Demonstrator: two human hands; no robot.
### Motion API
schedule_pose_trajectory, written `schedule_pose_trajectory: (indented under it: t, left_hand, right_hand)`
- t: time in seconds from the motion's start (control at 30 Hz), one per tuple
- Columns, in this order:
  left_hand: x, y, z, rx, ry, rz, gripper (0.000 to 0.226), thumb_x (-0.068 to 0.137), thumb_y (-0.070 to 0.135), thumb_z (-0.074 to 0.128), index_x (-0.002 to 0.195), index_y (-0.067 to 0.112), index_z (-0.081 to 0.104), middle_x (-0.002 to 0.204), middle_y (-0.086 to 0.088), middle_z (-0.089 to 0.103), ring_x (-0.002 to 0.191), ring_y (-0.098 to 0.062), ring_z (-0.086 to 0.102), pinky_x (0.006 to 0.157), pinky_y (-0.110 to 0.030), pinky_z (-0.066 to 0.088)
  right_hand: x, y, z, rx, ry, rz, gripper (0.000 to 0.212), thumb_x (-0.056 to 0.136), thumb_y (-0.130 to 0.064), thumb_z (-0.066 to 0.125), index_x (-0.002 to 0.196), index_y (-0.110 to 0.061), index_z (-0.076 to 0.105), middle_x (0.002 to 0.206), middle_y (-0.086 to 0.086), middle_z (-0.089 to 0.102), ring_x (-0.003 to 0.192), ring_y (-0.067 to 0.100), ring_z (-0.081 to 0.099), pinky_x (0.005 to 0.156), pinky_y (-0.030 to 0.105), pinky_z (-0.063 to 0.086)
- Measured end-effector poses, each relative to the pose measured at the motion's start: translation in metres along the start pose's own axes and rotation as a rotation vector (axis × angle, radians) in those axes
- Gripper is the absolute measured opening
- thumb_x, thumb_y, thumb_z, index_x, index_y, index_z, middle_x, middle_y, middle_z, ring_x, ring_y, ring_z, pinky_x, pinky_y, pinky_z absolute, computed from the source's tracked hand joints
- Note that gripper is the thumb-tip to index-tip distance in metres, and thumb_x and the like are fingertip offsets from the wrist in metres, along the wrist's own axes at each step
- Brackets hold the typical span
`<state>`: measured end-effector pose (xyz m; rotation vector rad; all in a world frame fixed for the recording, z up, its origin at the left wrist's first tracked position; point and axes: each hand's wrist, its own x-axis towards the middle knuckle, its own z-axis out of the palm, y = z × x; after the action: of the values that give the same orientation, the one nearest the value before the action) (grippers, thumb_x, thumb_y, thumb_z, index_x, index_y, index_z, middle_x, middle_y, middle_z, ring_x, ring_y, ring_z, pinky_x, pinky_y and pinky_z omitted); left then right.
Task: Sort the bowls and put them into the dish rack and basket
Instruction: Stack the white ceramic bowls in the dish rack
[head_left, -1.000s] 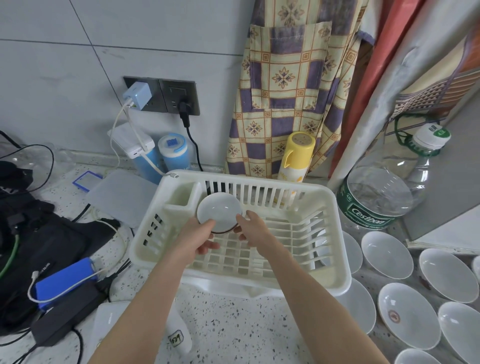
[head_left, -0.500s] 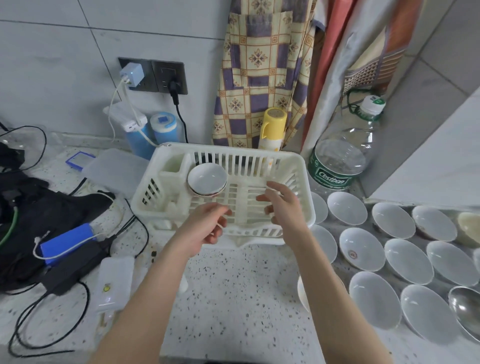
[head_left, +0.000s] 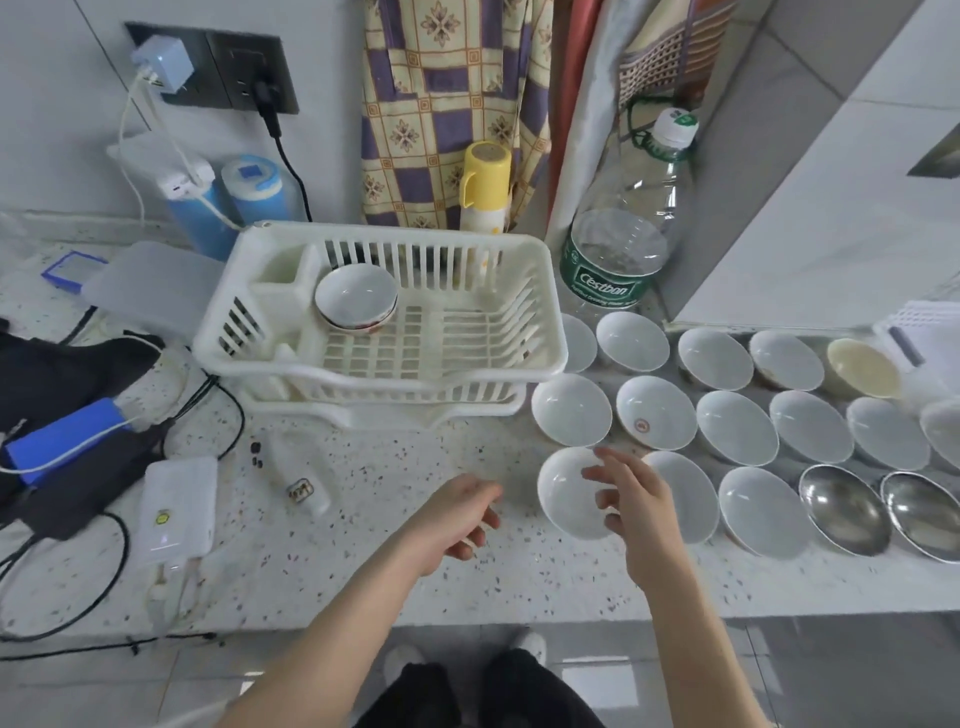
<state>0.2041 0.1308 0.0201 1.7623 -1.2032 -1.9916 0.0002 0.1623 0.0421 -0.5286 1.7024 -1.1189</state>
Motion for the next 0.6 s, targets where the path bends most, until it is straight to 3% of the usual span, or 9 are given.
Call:
schedule_pose_trajectory:
  t: [0.13, 0.27, 0.4, 0.5, 0.6]
  left_hand:
    - [0.007, -0.011, 0.034, -0.003, 0.005, -0.043, 0.035, 0.094, 0.045, 0.05, 0.12, 0.021, 0.048, 0.103, -0.005, 0.066, 0.064, -0.013, 0.052, 0.044, -0.021, 0.038]
    - [0.019, -0.012, 0.071, -0.046, 0.059, -0.058, 0.039, 0.09, 0.048, 0.054, 0.122, 0.028, 0.043, 0.106, -0.008, 0.068, 0.062, -0.013, 0.057, 0.043, -0.02, 0.038]
    - [0.034, -0.016, 0.106, -0.114, 0.129, -0.093, 0.033, 0.092, 0.033, 0.054, 0.122, 0.027, 0.043, 0.097, -0.012, 0.073, 0.05, -0.013, 0.057, 0.041, -0.02, 0.035]
    - [0.043, -0.018, 0.125, -0.226, 0.192, -0.103, 0.033, 0.091, 0.018, 0.05, 0.122, 0.025, 0.044, 0.09, -0.015, 0.074, 0.047, -0.015, 0.054, 0.04, -0.02, 0.032]
    - [0.05, -0.017, 0.134, -0.384, 0.236, -0.086, 0.037, 0.089, 0.004, 0.045, 0.123, 0.018, 0.047, 0.082, -0.019, 0.074, 0.044, -0.014, 0.049, 0.038, -0.018, 0.029]
  right_hand:
    - [0.002, 0.026, -0.035, 0.112, -0.028, 0.136, 0.017, 0.094, -0.018, 0.057, 0.1, -0.017, 0.073, 0.086, 0.004, 0.076, 0.056, 0.012, 0.048, 0.04, 0.019, 0.03]
    - [0.014, 0.04, -0.068, -0.066, -0.124, 0.326, 0.031, 0.093, -0.031, 0.056, 0.096, -0.006, 0.073, 0.082, 0.007, 0.077, 0.049, 0.01, 0.049, 0.039, 0.019, 0.026]
    - [0.025, 0.051, -0.101, -0.273, -0.324, 0.522, 0.051, 0.098, -0.047, 0.04, 0.104, -0.004, 0.068, 0.089, 0.009, 0.078, 0.049, 0.011, 0.052, 0.039, 0.019, 0.026]
    - [0.03, 0.059, -0.117, -0.227, -0.292, 0.571, 0.048, 0.096, -0.049, 0.045, 0.109, -0.006, 0.062, 0.088, 0.011, 0.077, 0.046, 0.012, 0.051, 0.04, 0.018, 0.024]
    - [0.034, 0.061, -0.125, -0.267, -0.209, 0.497, 0.037, 0.091, -0.05, 0.054, 0.106, -0.017, 0.06, 0.083, 0.004, 0.078, 0.051, 0.013, 0.053, 0.042, 0.017, 0.025]
